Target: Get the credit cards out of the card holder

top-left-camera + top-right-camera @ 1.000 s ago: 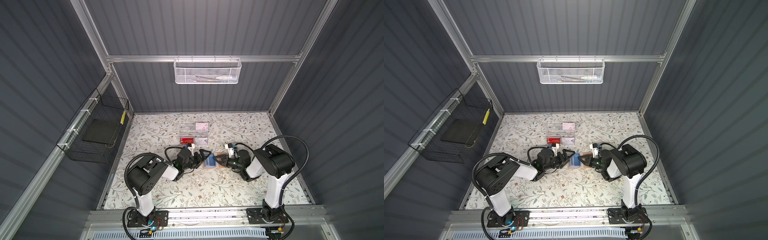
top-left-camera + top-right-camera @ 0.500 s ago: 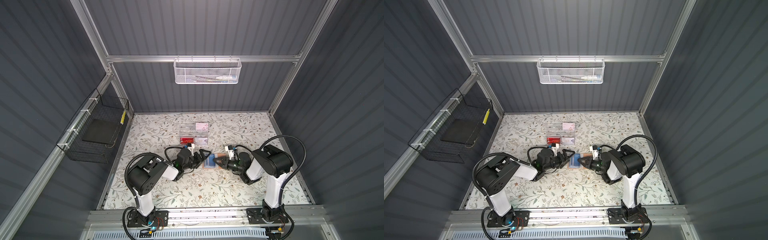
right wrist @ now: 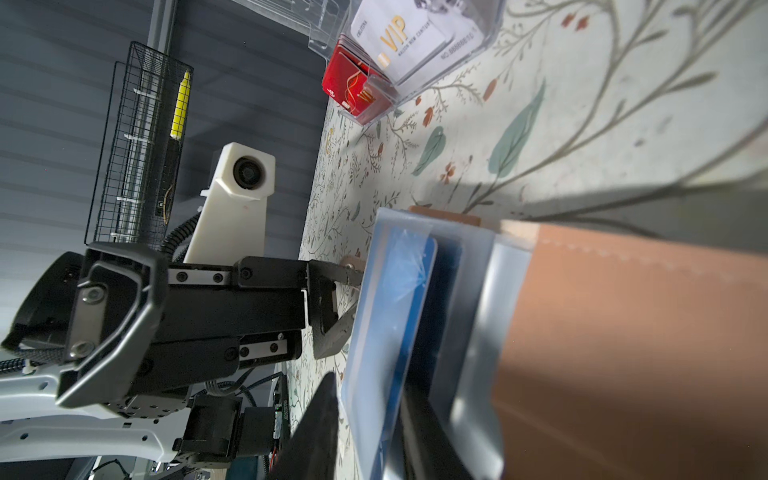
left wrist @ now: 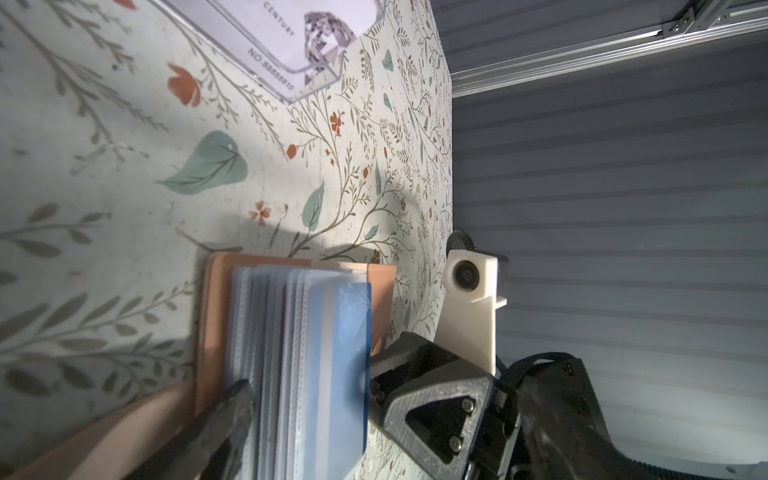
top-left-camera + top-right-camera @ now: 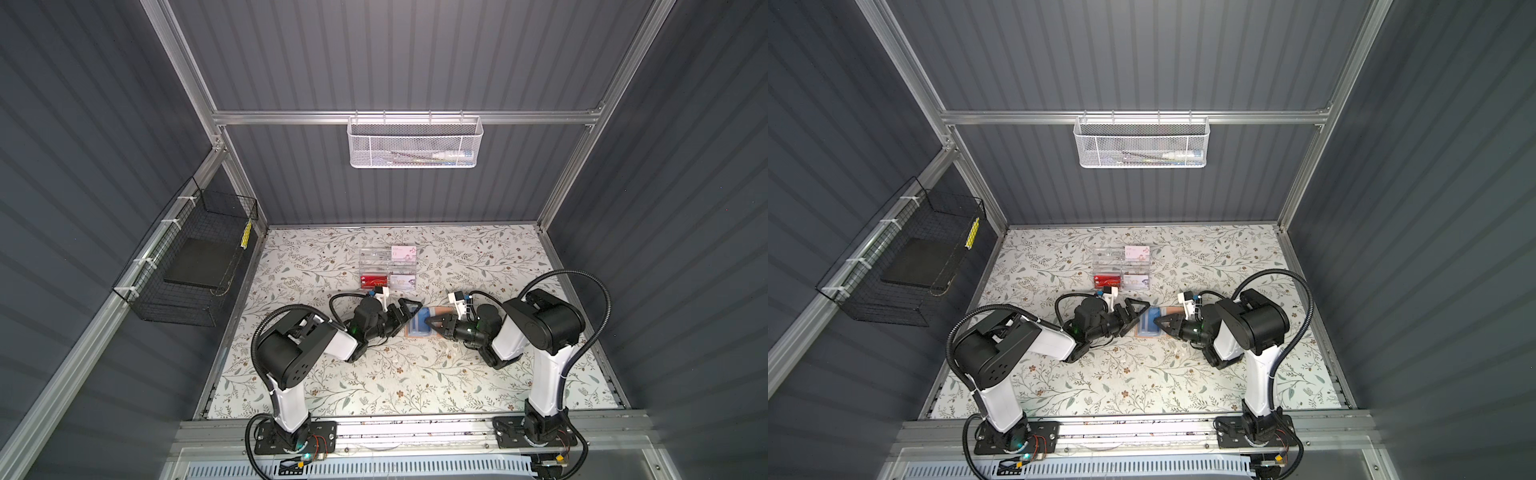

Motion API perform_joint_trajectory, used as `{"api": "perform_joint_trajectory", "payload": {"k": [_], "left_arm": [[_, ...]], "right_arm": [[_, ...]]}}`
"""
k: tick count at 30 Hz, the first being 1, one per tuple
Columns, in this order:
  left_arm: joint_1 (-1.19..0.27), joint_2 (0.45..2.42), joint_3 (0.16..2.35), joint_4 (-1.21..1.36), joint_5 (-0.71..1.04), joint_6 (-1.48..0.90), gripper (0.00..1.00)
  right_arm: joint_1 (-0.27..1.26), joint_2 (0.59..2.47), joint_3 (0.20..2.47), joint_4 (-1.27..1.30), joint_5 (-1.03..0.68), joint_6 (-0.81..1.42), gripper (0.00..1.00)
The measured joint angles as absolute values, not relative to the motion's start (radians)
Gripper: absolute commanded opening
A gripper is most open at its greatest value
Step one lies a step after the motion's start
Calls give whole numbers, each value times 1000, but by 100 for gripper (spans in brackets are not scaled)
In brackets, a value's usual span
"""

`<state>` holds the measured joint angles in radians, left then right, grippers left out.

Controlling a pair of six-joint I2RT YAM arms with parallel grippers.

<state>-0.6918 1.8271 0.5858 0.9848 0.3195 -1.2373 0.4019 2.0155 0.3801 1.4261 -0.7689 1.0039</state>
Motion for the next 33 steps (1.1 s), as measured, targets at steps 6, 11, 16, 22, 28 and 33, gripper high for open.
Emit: {"api": "perform_joint_trajectory", "payload": {"k": [6,11,16,22,28,33], "left_arm": [[-692,1830,586,990,320,-1237,100],[-691,1830,586,990,319,-1237,100],[-685,1830,585,991,317,-1237,100],[-685,1830,578,999,319,-1237,100],[-685,1830,576,1003,320,-1238,100],[-685,1829,575,1003,323,-1237,100]], "right_arm": [[408,2017,392,1420,-779,1014,29],[422,2033,417,1421,-783,1030,29],[435,2043,439,1421,-786,1042,32],[446,2038,445,1398,-773,1039,26],[439,2005,428,1354,-759,1020,25],[413,2003,414,1357,-763,1018,25]]}}
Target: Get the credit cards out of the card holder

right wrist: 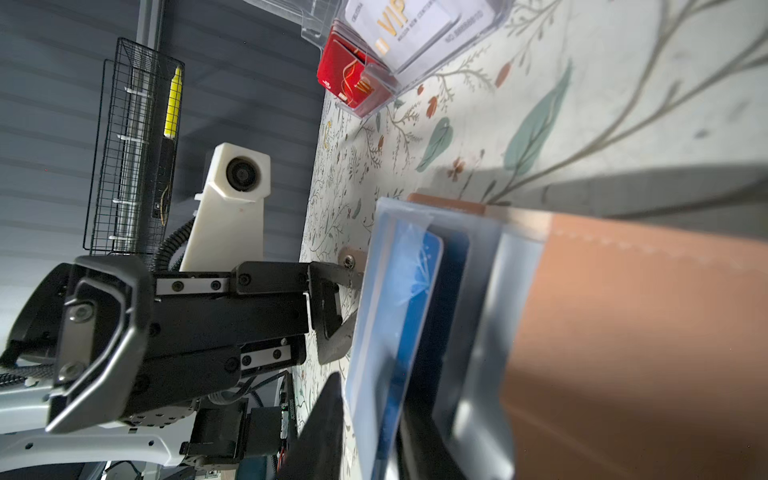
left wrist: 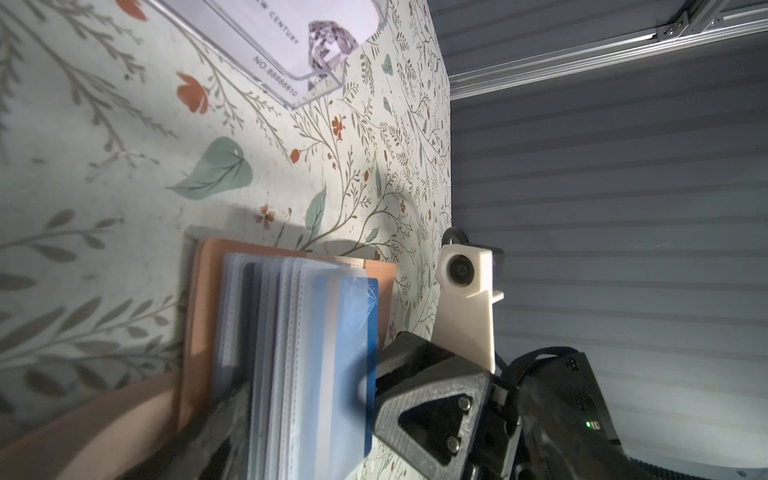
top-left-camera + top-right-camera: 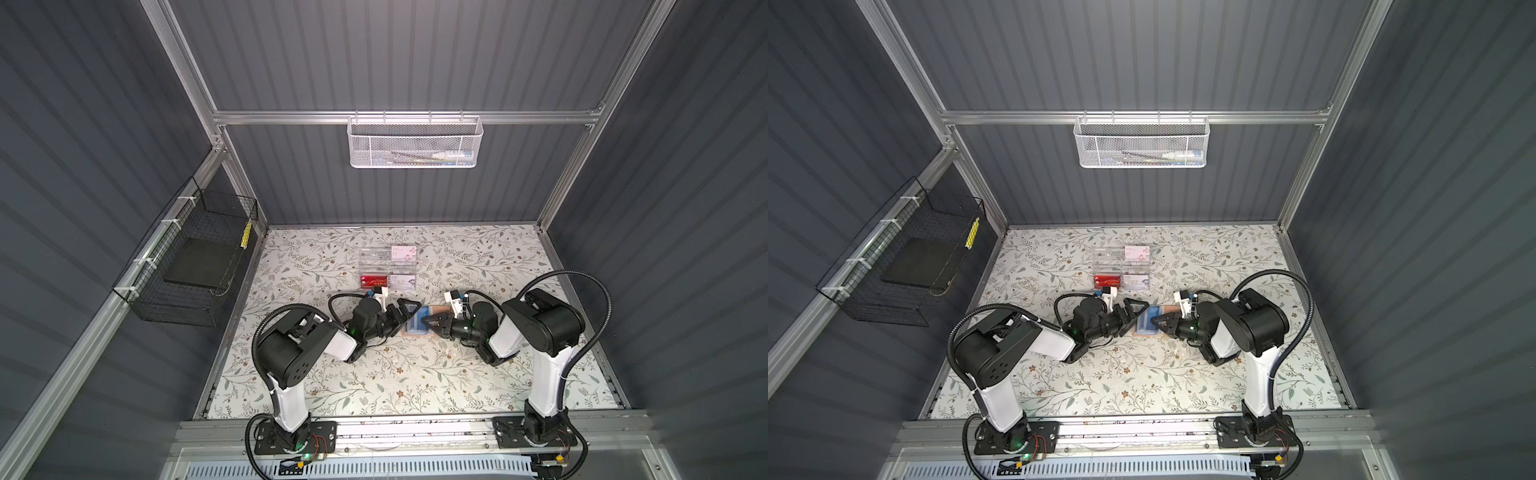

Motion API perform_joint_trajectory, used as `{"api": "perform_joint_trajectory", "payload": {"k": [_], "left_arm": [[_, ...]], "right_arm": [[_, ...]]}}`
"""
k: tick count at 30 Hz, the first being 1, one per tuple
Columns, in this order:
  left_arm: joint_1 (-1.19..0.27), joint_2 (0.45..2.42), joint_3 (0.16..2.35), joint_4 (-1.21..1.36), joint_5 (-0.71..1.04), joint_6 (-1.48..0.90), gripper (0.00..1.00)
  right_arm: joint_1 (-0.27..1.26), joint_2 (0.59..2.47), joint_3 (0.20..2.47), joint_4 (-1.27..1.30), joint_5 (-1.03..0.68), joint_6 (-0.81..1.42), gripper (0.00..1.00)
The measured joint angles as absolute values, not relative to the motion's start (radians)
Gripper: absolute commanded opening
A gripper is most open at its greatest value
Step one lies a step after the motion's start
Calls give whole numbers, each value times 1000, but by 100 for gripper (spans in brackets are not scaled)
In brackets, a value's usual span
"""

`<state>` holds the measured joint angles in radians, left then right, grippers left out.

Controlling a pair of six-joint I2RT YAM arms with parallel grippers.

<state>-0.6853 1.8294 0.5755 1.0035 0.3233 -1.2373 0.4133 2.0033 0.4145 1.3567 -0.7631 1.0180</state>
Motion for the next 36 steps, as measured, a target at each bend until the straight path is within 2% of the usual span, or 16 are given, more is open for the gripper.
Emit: {"api": "perform_joint_trajectory", "payload": {"k": [13,28,36], "left_arm": [[-685,1830,575,1004,324,-1237,100],[-685,1830,575,1004,324,-1237,100],[-685,1834,575,1011,327,-1237,100]], "right_arm": [[388,2008,411,1385,-784,1029,22],[369,2021,409,1399,-797,1040,7],[345,2021,393,1409,-810,1040,3]]}}
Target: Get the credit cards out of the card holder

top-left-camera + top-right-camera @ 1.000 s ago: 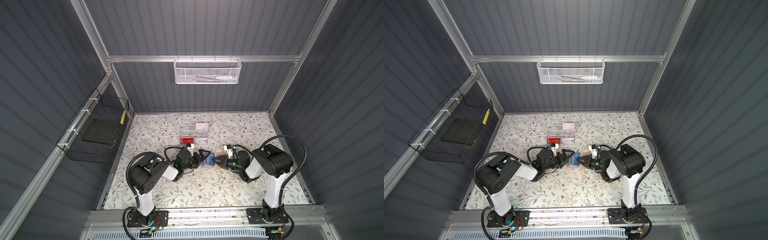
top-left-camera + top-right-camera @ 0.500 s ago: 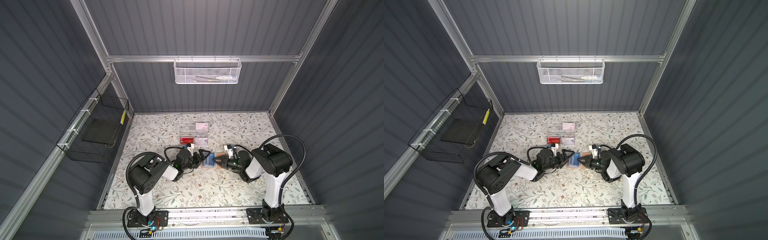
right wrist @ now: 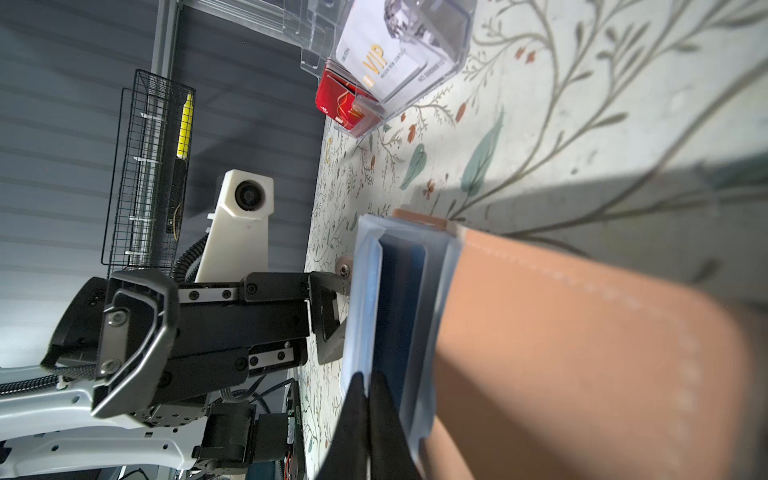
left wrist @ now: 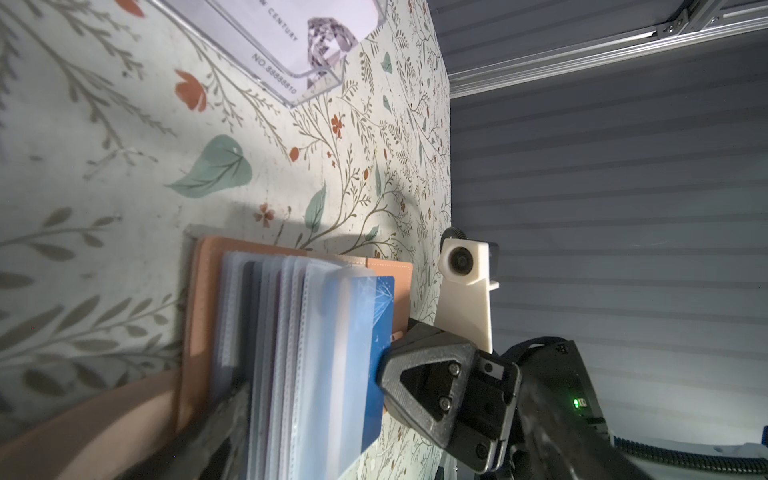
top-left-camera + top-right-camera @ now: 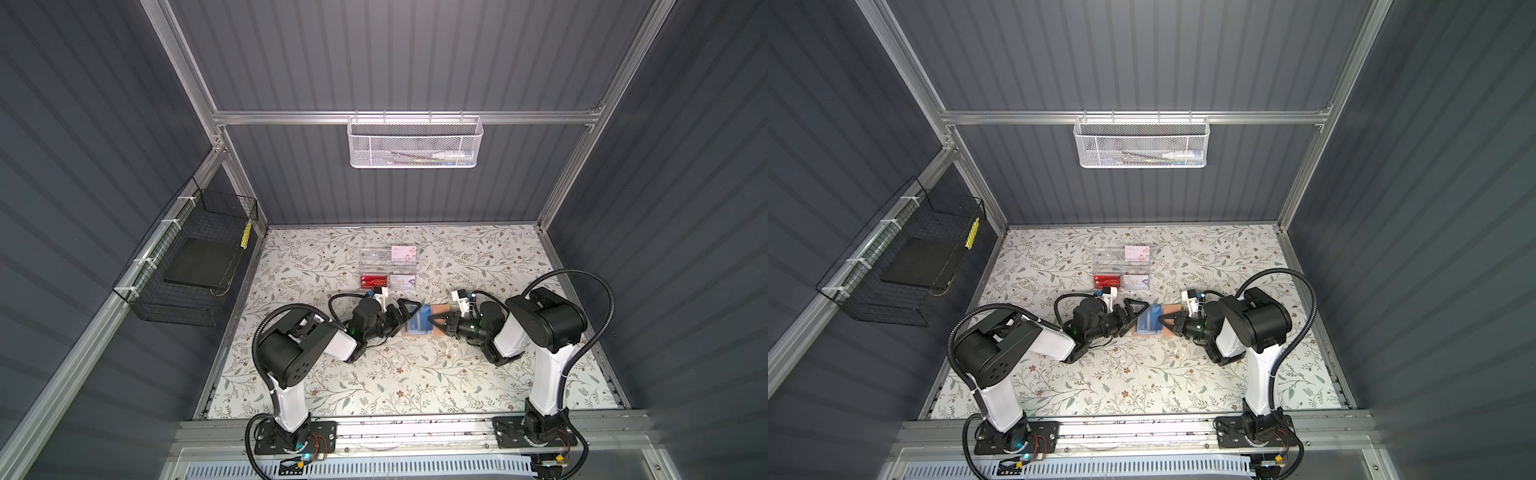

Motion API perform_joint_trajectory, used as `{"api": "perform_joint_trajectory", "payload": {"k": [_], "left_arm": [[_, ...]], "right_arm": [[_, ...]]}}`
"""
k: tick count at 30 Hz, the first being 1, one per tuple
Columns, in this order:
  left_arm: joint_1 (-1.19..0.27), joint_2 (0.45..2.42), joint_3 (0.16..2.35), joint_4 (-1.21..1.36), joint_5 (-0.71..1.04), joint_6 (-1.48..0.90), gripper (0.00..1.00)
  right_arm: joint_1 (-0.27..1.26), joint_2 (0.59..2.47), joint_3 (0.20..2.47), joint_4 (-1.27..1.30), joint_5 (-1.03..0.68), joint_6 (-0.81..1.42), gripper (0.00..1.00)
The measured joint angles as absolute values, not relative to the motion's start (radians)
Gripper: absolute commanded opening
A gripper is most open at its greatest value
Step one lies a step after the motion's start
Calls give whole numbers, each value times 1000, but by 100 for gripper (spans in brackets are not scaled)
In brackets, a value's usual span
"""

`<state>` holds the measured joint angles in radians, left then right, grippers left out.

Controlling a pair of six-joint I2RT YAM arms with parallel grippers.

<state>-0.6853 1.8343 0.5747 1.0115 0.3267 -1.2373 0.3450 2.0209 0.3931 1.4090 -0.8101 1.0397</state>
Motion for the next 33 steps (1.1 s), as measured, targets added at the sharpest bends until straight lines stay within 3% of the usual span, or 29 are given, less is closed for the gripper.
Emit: {"api": "perform_joint_trajectory", "payload": {"k": [19,27,33], "left_arm": [[-683,1839,571,1026,333,-1235,100],[-683,1818,571,982,335,-1200,100],[-683,1771,589,866,338,-1157,100]], "right_arm": [[288,1993,329,1446,-817,1043,0],[270,1835,301,1333,-790,1002,0],[270,1588,313,1043,-707,900,0]]}}
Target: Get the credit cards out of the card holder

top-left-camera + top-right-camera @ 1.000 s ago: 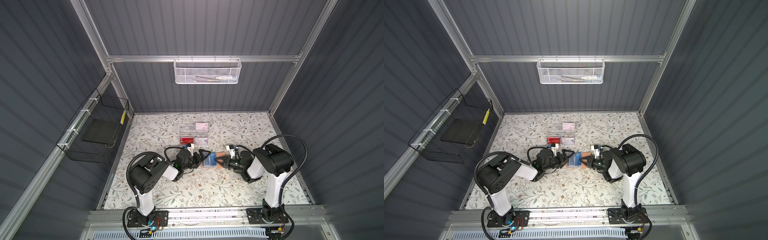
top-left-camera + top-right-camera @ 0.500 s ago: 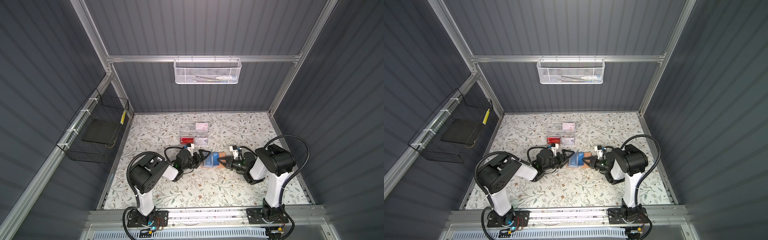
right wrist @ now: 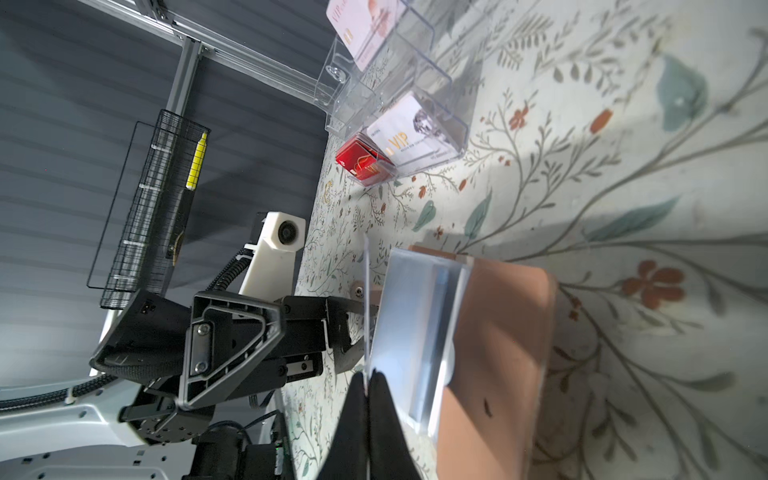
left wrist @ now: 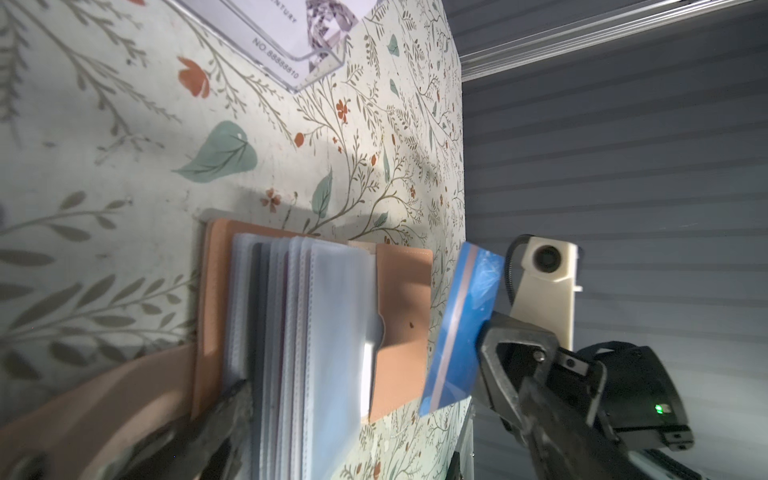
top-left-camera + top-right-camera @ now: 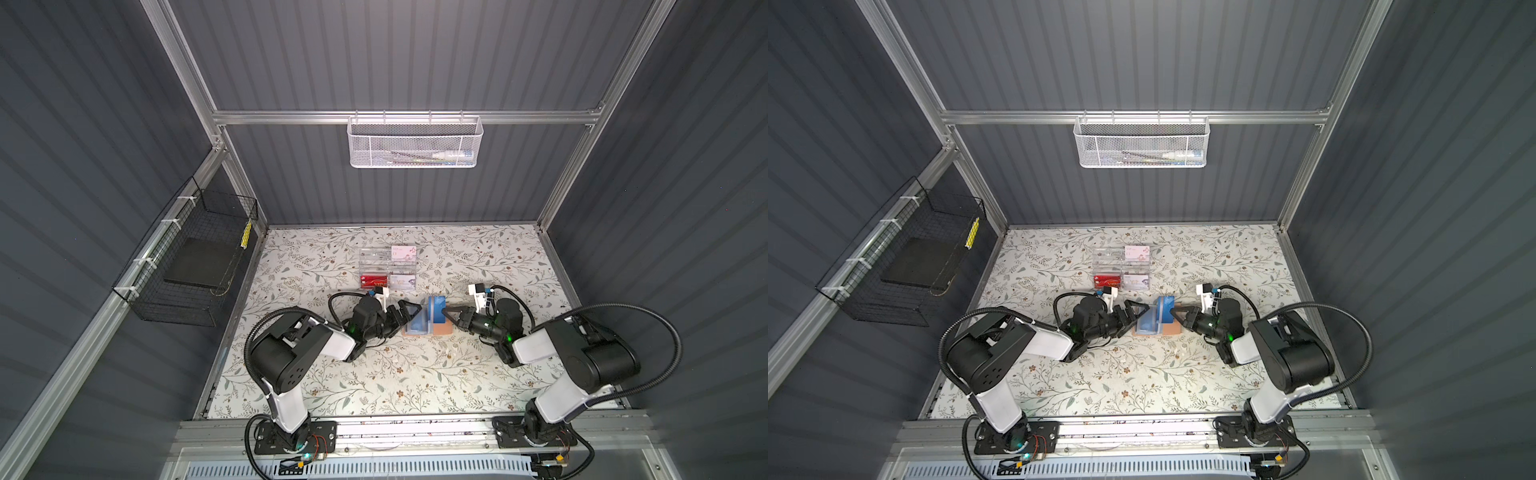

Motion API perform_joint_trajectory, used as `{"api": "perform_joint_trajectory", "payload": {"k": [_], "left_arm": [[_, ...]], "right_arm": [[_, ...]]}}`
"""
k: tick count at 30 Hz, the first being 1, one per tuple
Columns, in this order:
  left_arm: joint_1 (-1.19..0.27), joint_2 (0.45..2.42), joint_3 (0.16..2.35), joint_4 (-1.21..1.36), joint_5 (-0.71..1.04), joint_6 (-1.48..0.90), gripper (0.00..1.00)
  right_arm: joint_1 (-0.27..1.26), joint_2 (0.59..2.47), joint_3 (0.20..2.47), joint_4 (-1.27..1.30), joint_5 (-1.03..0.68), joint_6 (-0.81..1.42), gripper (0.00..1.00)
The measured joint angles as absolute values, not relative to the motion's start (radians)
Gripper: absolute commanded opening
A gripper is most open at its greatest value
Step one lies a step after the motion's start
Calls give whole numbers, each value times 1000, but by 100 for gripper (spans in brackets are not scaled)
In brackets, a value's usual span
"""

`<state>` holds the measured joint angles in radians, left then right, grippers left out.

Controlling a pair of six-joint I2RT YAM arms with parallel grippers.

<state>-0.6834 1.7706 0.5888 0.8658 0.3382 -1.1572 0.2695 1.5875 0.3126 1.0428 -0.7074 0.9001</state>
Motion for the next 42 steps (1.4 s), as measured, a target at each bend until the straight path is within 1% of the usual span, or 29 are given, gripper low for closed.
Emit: {"api": "perform_joint_trajectory", "payload": {"k": [5,9,14,20,29,33,37,42], "left_arm": [[-683,1721,621,722,323,-1105,100],[-683,1659,668,596,307,-1045,100],[-683,1560,764,440,292,-931,100],[-683,1536,893,314,289,-773,100],[-683,1536,908,237,331,-660,99],[-683,1533,908,239,348,-634,94],[-683,1517,905,241,372,-616,84],[-683,1491,892,266,390,-603,74]], "right_arm": [[270,1400,369,773,-655,821,0],[270,1333,422,645,-654,792,0],[274,1329,455,569,-689,777,0],[295,1340,479,552,-746,775,0],[342,1387,554,557,-827,775,0],[360,1414,576,574,-857,776,0],[366,1443,587,606,-887,787,0],[368,1474,604,628,-902,800,0]]}}
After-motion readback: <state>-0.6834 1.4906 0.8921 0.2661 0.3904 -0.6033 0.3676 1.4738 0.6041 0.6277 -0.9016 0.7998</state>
